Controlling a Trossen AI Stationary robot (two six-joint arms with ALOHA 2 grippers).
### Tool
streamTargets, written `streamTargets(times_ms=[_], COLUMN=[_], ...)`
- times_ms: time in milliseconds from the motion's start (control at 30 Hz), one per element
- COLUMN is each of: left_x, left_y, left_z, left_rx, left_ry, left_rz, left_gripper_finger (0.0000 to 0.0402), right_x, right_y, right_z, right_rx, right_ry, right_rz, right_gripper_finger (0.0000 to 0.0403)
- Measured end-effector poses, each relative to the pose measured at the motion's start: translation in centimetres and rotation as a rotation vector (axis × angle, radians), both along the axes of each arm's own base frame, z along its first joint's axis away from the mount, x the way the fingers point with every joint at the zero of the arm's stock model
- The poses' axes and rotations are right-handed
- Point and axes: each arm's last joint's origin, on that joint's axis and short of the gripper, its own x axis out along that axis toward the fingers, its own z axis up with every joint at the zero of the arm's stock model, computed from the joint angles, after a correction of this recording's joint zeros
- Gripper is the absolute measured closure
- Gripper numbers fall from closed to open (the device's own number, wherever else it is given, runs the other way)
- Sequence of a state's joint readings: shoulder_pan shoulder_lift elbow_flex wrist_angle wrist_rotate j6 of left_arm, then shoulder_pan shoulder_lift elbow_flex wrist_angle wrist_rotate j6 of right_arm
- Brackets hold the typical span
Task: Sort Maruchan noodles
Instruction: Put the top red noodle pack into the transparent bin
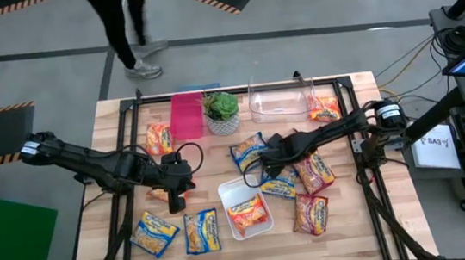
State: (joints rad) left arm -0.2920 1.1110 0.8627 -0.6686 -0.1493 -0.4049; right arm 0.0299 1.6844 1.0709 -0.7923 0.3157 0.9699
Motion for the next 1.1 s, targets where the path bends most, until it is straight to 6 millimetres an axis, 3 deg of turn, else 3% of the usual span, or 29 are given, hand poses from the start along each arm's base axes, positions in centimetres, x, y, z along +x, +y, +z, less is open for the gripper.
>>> streamTargets(times_ms=[200,567,1100], left_x=[0.0,0.2,-0.3], left_y=[0.0,0.0,0.1], left_z=[0.2,0.3,1.6], left_rx=[-0.001,0.05,0.182], left_ry=[-0.002,-0.034,-0.134], left_rz=[-0.002,0.006,-0.175], left_gripper_finger=[0.0402,0.0402,0.0402], right_x=[-0.9,-0.3,1.7], right_y=[-0.1,0.4,1.2], right_z=[-1.7,-0.8,5.8], right_rx=[-0.016,0.012,-0.005], right_ry=[-0.026,-0.048,-0.036], right_rz=[-0.024,0.025,0.129], right_gripper_finger=[0.021,0.038,0.0385])
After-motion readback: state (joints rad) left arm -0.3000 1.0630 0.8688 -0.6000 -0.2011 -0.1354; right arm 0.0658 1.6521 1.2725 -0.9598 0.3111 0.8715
